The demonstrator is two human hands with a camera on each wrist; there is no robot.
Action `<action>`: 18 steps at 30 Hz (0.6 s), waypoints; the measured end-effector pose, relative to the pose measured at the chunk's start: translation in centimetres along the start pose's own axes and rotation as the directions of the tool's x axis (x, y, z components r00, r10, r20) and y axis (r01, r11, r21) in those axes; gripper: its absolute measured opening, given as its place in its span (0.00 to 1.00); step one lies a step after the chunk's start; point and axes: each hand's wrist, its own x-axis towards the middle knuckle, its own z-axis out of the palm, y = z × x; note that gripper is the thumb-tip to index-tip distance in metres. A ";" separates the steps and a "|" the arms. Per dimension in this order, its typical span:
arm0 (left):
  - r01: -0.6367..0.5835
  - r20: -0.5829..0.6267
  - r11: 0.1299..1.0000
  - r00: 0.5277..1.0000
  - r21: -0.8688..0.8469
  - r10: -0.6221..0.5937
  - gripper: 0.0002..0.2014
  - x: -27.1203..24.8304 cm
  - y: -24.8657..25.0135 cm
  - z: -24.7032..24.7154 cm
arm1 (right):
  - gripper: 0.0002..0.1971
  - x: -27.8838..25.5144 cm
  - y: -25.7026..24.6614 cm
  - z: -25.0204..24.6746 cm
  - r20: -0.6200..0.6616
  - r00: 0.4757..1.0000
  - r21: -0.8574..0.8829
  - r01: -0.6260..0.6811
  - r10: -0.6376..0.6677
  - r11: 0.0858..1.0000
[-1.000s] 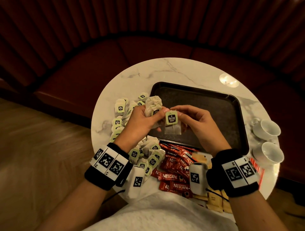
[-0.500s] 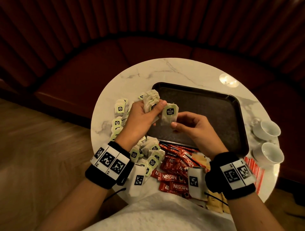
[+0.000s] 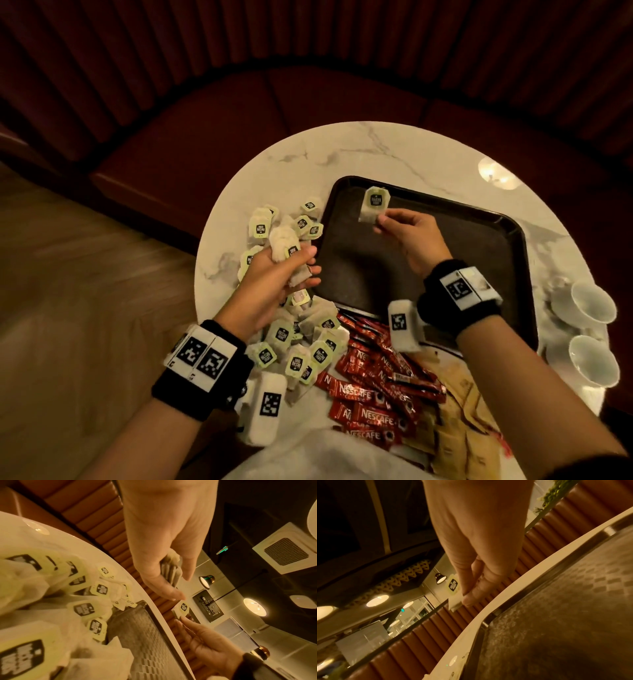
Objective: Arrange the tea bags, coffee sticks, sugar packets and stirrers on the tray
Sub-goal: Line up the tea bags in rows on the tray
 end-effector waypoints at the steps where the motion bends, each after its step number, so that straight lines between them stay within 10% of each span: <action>1: 0.011 0.000 1.000 1.000 -0.017 -0.011 0.09 0.3 0.1 -0.2 | 0.05 1.4 0.0 0.3 -0.012 1.000 -0.027 -0.009 0.009 1.000; 18: 0.077 -0.093 0.997 0.993 0.003 -0.076 0.07 7.0 -0.1 -1.1 | 0.12 15.8 2.9 2.6 -0.131 0.991 -0.438 -0.093 0.038 0.894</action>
